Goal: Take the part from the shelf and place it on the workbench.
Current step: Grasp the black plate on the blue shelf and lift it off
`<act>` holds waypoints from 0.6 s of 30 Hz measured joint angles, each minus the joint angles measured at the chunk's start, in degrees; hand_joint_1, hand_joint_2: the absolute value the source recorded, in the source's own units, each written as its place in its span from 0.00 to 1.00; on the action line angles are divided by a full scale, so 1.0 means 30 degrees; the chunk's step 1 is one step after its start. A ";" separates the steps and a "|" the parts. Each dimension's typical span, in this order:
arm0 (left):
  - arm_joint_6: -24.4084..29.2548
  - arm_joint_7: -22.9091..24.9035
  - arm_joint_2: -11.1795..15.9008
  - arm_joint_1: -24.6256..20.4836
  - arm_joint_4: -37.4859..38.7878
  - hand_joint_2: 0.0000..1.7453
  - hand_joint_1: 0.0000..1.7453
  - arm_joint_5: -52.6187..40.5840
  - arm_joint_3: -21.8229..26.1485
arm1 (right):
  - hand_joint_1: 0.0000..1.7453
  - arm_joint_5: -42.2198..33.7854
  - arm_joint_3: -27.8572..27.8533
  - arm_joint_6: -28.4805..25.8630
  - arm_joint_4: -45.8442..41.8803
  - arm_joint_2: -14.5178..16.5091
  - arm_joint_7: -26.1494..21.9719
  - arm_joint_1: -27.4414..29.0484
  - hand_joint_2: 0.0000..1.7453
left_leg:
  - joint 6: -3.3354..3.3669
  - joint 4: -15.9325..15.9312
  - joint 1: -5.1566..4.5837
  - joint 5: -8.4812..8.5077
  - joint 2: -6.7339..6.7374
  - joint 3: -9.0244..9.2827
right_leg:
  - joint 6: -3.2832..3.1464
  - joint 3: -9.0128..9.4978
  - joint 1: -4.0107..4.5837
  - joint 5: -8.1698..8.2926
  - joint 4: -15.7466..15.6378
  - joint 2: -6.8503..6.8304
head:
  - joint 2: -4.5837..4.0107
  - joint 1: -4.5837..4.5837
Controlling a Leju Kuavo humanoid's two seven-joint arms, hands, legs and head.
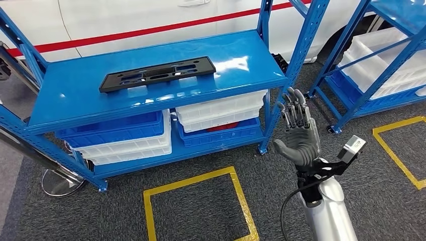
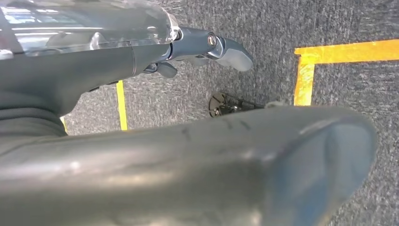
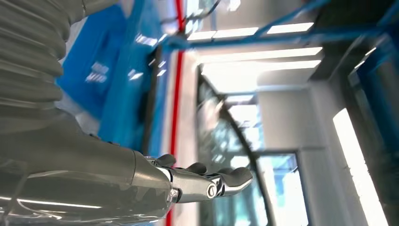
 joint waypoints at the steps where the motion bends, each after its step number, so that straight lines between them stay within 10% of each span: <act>1: 0.0029 -0.0033 -0.0020 -0.0016 0.0011 0.00 0.00 0.0057 -0.0103 | 0.00 -0.0388 0.0466 0.0323 -0.0428 0.0085 0.0073 -0.0018 1.00 | 0.0001 -0.0001 0.0000 0.0001 -0.0003 -0.0002 | 0.0000 -0.0001 0.0000 0.0000 0.0000 -0.0004 | 0.0000 0.0000; 14: 0.0087 -0.0262 -0.0220 -0.0337 0.0341 0.00 0.00 0.0835 -0.1372 | 0.00 -0.5321 0.6338 0.4128 -0.5021 0.1219 0.1259 -0.0778 1.00 | 0.0476 -0.0239 -0.0017 0.0247 0.0010 -0.0016 | 0.0375 -0.0118 -0.0101 -0.0020 0.0095 -0.0013 | 0.0000 0.0009; 18: -0.0040 -0.0282 -0.0373 -0.0418 0.0390 0.00 0.00 0.1053 -0.1655 | 0.00 -0.6548 0.7624 0.5005 -0.5843 0.1350 0.1645 -0.1045 0.00 | 0.0732 -0.0512 0.0032 0.0447 0.0065 0.0052 | 0.0289 -0.2109 0.0024 -0.1933 0.4065 0.0025 | 0.0000 0.0025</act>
